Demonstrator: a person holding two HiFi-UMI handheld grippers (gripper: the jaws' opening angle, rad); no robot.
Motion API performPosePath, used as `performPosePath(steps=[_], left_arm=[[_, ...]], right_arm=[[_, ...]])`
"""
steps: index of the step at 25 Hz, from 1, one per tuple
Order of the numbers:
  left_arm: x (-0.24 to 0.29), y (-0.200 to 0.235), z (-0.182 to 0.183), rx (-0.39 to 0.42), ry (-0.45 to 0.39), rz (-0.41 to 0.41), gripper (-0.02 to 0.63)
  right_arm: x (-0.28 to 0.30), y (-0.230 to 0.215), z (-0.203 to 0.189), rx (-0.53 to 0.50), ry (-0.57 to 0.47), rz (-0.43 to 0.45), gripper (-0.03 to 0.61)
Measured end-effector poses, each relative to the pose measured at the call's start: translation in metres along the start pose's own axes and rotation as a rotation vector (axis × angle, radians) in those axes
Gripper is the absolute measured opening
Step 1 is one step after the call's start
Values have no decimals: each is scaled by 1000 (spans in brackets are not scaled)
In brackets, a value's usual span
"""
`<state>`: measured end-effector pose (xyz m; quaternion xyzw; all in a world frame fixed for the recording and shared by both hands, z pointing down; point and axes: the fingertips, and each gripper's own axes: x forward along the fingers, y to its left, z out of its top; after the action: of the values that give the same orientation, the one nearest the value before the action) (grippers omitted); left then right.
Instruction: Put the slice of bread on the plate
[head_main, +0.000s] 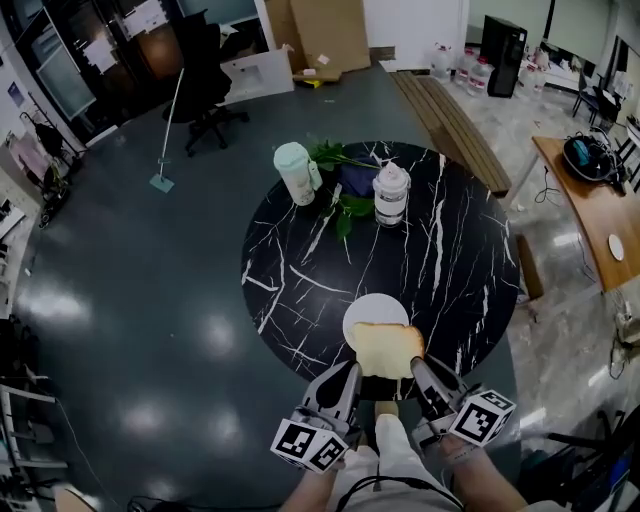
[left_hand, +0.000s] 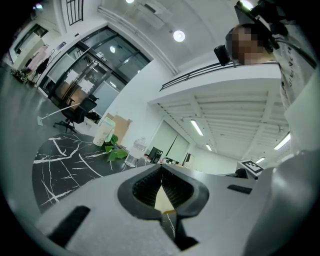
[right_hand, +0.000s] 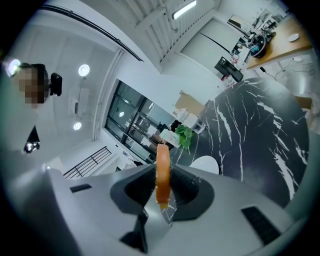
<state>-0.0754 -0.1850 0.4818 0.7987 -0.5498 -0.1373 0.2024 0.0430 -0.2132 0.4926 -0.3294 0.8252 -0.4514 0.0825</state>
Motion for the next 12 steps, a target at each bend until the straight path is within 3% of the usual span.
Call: performPosePath(steps=[12], left_arm=[[29, 38, -22, -17, -11, 66, 8]], right_arm=[[62, -50, -1, 54, 42, -42, 78]])
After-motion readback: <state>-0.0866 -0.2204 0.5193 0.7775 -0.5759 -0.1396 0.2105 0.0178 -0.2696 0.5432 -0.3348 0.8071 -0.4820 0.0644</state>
